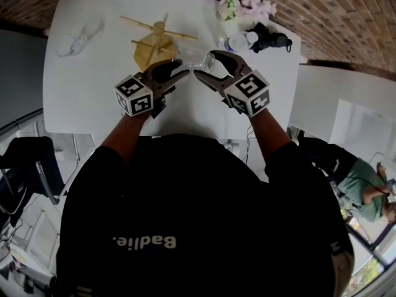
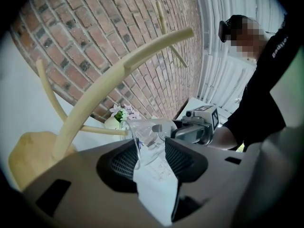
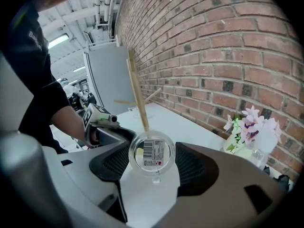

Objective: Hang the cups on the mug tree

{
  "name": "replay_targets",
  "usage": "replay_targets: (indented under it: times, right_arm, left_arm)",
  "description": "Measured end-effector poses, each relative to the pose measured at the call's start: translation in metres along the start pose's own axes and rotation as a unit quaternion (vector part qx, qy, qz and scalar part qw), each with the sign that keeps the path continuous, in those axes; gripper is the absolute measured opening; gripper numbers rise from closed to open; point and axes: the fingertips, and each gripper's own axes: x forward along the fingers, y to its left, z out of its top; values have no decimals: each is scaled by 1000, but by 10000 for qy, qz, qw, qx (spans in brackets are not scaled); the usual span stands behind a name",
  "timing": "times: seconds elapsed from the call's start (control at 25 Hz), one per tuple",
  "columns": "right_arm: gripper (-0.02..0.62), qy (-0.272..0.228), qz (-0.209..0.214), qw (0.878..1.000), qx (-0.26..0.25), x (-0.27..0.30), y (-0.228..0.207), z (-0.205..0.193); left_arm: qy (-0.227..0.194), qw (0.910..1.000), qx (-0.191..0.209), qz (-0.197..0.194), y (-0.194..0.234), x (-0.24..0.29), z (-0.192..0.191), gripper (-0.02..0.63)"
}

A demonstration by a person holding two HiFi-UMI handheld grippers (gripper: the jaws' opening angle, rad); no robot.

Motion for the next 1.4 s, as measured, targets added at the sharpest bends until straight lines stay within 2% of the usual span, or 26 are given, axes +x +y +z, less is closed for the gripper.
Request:
replay_targets:
  times: [0.52,1.2,1.4]
  right_arm:
    - [313,255,59,9993,-283,22,5,1]
    - [313,369,38,9962,-791,41,10,3]
    - [313,425,38,9965,-725,46,13,3]
  left_arm:
    - [-473,9985,-202,-173,19,-14,-9,169]
    - [-699,9973,-207,-128,31,-25,-7,163]
    - [-755,9969,-232,-22,36,-28,-9,166]
